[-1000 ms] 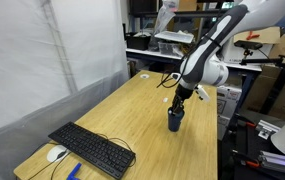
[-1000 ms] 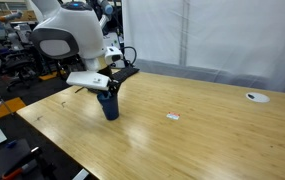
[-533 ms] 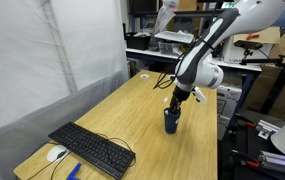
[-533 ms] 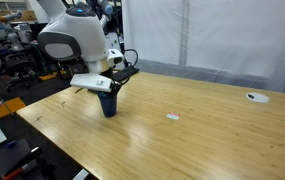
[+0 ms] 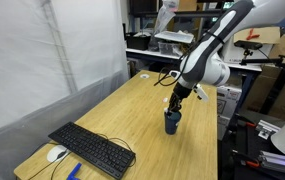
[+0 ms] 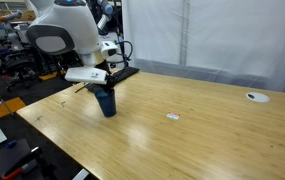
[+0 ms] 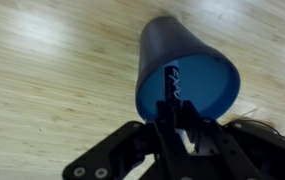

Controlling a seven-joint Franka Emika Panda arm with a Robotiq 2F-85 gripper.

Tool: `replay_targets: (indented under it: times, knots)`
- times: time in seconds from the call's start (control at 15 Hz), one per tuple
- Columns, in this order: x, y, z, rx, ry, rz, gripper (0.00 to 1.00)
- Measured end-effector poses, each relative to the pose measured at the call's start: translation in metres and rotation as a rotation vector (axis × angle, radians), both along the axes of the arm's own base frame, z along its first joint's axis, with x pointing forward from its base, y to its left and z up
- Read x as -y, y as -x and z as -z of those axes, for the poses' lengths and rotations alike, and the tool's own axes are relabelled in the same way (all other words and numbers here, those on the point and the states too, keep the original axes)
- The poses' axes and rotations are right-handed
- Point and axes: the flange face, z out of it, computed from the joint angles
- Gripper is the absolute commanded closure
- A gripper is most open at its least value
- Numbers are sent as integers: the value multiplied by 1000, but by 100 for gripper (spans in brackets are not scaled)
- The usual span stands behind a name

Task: Remove the marker from the cup and put it on the table

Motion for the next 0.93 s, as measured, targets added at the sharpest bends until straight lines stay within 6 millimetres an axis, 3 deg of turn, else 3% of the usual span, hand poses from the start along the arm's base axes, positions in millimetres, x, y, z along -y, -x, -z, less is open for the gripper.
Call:
replay_targets:
  times: [0.33, 0.67, 0.8, 0.93]
  knots:
    - [-5, 15, -30, 60, 64, -22, 95]
    - [51, 11, -53, 135, 167, -10, 95]
    - [65, 0, -81, 196, 183, -15, 95]
    - [71, -11, -124, 262, 188, -22, 95]
